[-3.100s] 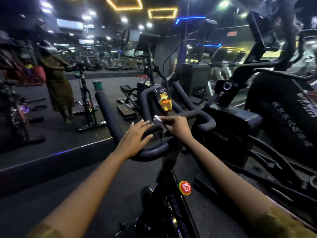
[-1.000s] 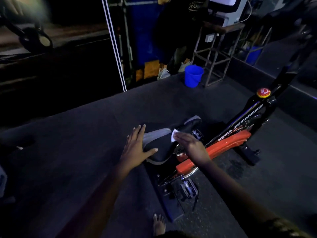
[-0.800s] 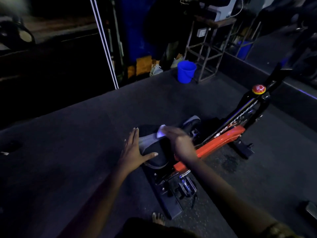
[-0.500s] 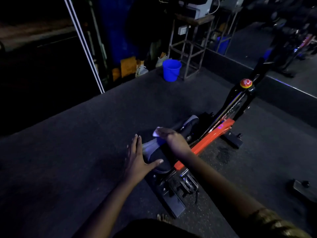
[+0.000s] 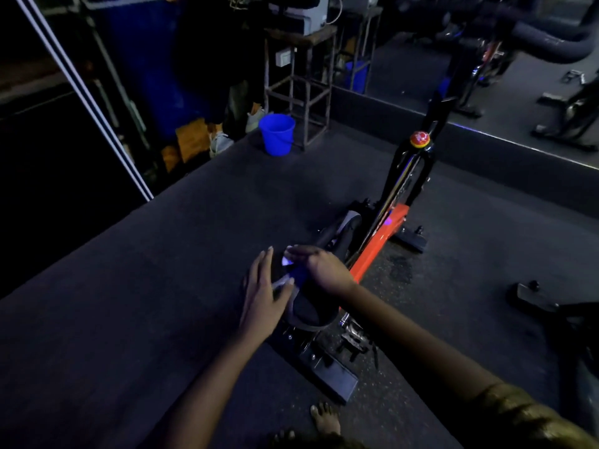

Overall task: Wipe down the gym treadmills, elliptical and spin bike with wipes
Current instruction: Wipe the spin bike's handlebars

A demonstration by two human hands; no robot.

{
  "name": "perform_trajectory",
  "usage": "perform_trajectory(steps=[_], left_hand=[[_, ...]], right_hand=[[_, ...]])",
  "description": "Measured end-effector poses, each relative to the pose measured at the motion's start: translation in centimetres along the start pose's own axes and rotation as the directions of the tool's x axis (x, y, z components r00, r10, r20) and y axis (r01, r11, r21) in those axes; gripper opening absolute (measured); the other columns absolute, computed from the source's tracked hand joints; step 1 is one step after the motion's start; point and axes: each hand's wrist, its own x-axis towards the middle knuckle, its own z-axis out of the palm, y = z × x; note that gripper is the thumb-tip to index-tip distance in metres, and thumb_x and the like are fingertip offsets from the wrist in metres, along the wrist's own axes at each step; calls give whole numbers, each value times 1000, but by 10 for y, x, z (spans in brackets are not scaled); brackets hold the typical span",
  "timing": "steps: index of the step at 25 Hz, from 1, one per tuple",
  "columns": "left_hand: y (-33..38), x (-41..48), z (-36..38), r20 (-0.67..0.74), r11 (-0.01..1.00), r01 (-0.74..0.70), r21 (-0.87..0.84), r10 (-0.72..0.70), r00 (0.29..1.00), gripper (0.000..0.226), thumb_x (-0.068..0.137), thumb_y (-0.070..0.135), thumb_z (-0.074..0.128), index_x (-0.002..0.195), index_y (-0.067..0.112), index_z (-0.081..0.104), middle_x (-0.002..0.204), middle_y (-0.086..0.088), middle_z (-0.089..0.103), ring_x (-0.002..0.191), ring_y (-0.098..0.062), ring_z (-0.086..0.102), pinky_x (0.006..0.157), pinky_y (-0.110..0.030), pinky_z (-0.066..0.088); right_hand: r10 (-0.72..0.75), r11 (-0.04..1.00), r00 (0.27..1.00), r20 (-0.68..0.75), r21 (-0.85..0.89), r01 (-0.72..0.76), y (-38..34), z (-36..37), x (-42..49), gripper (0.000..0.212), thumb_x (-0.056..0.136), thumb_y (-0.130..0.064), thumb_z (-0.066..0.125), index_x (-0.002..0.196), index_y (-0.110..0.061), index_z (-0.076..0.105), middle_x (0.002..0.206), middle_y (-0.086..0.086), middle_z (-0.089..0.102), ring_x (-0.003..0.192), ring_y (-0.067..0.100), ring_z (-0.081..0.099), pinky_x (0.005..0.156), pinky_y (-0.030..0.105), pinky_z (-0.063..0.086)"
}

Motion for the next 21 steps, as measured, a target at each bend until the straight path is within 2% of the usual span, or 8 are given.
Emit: perform_trajectory(steps=[4, 8, 11, 13, 14, 16, 19, 21], left_hand=[[12, 54, 15, 167, 966, -88, 243, 47, 985, 61, 97, 43, 42, 151, 23, 21, 153, -2, 30, 138, -21, 29, 112, -36, 19], [5, 69, 27, 363, 828, -243, 505, 51, 930, 65, 95, 58, 20, 151, 26, 17, 145, -1, 42, 130, -20, 39, 105, -36, 29], [2, 70, 29, 379, 819, -262, 511, 59, 924, 73, 90, 66, 13, 150, 26, 22, 142, 1, 44, 127, -20, 41, 104, -37, 29], [4, 70, 28, 367, 812, -267, 519, 71, 928, 93, 72, 72, -3, 148, 25, 25, 140, 2, 46, 126, -20, 42, 103, -37, 30], [4, 70, 28, 360, 817, -261, 515, 70, 930, 99, 67, 72, -7, 148, 25, 26, 139, 2, 46, 126, -20, 42, 103, -37, 29], [5, 70, 27, 352, 822, -254, 510, 70, 933, 101, 65, 71, -9, 148, 25, 27, 139, 2, 46, 126, -20, 42, 103, -36, 29], [6, 69, 26, 343, 828, -252, 502, 77, 936, 99, 66, 69, -8, 148, 26, 27, 140, 3, 46, 126, -19, 42, 102, -35, 30], [6, 69, 27, 340, 838, -242, 489, 72, 938, 97, 68, 69, -6, 147, 25, 29, 140, 3, 46, 126, -19, 43, 103, -37, 30]], right_hand=[[33, 973, 999, 10, -227, -30, 37, -26, -3, 42, 97, -10, 40, 139, -9, 42, 146, 7, 39, 137, 20, 33, 107, 32, 35], [119, 911, 989, 91, -406, -72, 63, -62, 3, 41, 100, -17, 35, 140, -10, 41, 148, 8, 35, 137, 20, 31, 102, 36, 39], [193, 868, 980, 55, -474, -145, 63, -79, 10, 39, 99, -18, 34, 135, -9, 46, 145, 7, 39, 133, 21, 35, 100, 36, 39], [126, 869, 983, 136, -493, -43, 49, -70, 13, 38, 99, -14, 31, 132, -8, 49, 142, 9, 41, 131, 23, 37, 98, 35, 38], [90, 864, 973, 212, -502, 29, 41, -63, 13, 38, 99, -12, 30, 132, -9, 49, 142, 9, 41, 131, 23, 37, 98, 34, 39], [54, 868, 967, 251, -491, 79, 42, -63, 13, 40, 100, -13, 29, 136, -10, 45, 144, 10, 39, 133, 24, 35, 99, 36, 39], [165, 845, 974, 155, -532, -59, 73, -79, 20, 38, 100, -17, 30, 132, -6, 48, 143, 10, 40, 133, 23, 35, 101, 36, 37], [244, 861, 967, 74, -476, -181, 86, -84, 25, 36, 99, -17, 33, 126, -6, 53, 140, 10, 45, 130, 24, 40, 100, 34, 38]])
